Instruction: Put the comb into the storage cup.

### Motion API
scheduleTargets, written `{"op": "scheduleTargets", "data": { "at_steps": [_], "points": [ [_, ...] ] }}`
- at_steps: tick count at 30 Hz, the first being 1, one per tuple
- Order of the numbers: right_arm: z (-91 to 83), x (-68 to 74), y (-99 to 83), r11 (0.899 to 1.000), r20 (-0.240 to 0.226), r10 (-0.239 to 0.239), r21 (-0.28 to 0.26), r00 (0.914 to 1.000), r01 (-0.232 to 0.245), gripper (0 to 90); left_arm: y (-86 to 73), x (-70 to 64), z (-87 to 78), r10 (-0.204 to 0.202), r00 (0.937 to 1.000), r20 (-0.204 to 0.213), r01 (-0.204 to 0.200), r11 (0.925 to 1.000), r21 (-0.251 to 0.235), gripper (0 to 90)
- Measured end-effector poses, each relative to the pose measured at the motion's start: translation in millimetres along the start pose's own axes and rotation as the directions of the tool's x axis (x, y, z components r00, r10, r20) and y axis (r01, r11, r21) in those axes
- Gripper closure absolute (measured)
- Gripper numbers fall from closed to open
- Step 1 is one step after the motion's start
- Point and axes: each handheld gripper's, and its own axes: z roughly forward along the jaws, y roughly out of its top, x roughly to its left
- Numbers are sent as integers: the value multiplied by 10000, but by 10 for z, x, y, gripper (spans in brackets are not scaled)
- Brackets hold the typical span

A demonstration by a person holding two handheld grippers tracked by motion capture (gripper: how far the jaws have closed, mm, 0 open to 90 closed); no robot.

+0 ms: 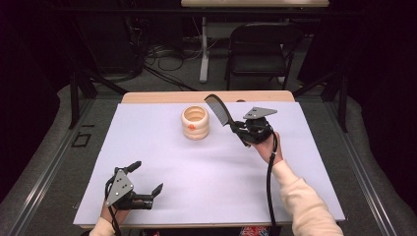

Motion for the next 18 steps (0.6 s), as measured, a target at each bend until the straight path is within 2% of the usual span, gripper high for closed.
{"op": "scheduleTargets", "data": {
  "at_steps": [9,18],
  "points": [
    [-37,-22,63,9998,41,14,-190,10000,-14,722,1,-2,-4,0,10000,48,0,10000,-50,1],
    [28,41,126,9993,-173,-158,-331,9997,152,722,0,2,-1,-5,10000,33,5,10000,-14,1]
  ]
}}
